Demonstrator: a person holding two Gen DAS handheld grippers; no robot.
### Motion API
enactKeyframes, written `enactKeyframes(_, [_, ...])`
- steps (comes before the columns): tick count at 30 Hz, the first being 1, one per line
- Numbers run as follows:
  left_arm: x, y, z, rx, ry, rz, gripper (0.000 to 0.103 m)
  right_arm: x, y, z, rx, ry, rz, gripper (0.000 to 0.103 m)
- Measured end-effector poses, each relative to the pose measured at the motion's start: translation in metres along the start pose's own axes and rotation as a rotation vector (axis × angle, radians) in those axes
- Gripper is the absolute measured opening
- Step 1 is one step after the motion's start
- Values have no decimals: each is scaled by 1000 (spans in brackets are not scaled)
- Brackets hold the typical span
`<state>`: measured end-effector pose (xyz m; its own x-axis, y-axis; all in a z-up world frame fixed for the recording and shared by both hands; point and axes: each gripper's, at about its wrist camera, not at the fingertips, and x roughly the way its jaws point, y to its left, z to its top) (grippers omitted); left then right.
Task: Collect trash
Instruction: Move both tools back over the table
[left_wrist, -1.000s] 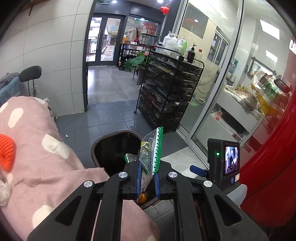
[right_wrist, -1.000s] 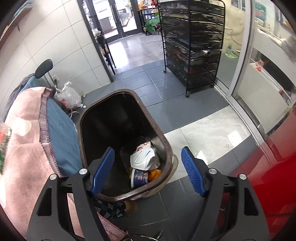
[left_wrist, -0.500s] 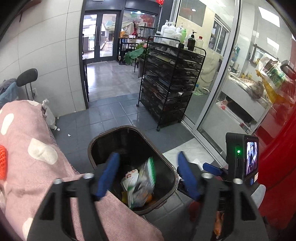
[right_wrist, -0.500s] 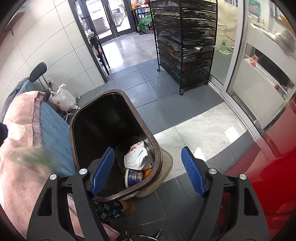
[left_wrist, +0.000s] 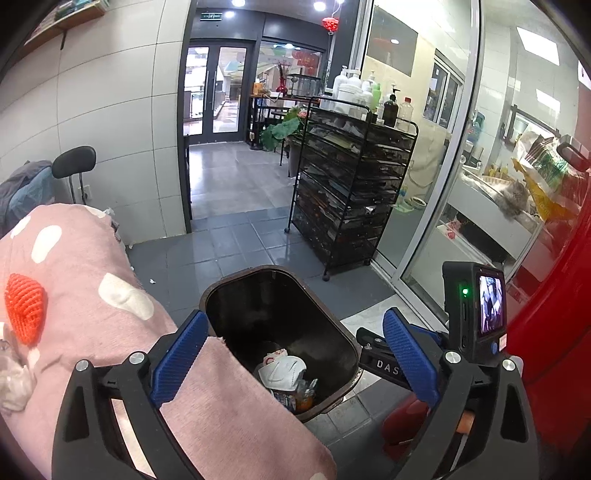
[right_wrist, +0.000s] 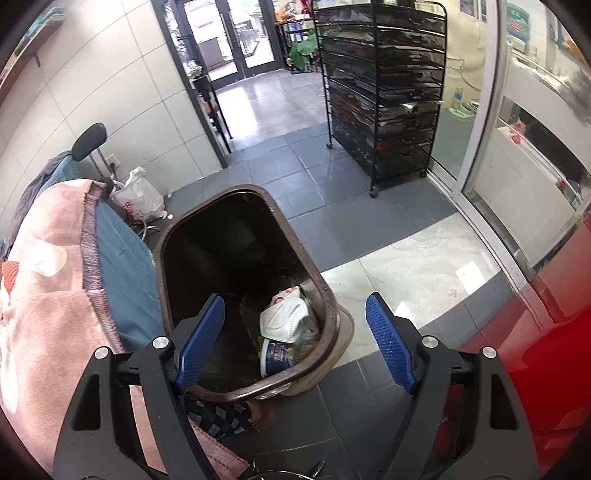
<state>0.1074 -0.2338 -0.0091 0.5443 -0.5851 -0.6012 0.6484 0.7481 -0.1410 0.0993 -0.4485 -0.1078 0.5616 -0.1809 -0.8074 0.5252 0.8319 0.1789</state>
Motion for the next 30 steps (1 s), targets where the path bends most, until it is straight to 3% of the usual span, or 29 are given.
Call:
enactKeyframes(9, [-43, 24, -6, -57, -88, 34, 97, -20, 34, 0, -71, -31, 88, 79])
enactKeyframes(14, [-67, 42, -14, -64, -124, 126, 97, -38, 62, 0, -139, -61, 155, 79])
enactKeyframes(22, [-96, 82, -35, -110, -97, 291, 97, -61, 122, -6, -272, -65, 321, 86])
enactKeyframes(30, [-126, 140, -63, -191, -36, 411, 97, -93, 211, -24, -534, -79, 499, 86])
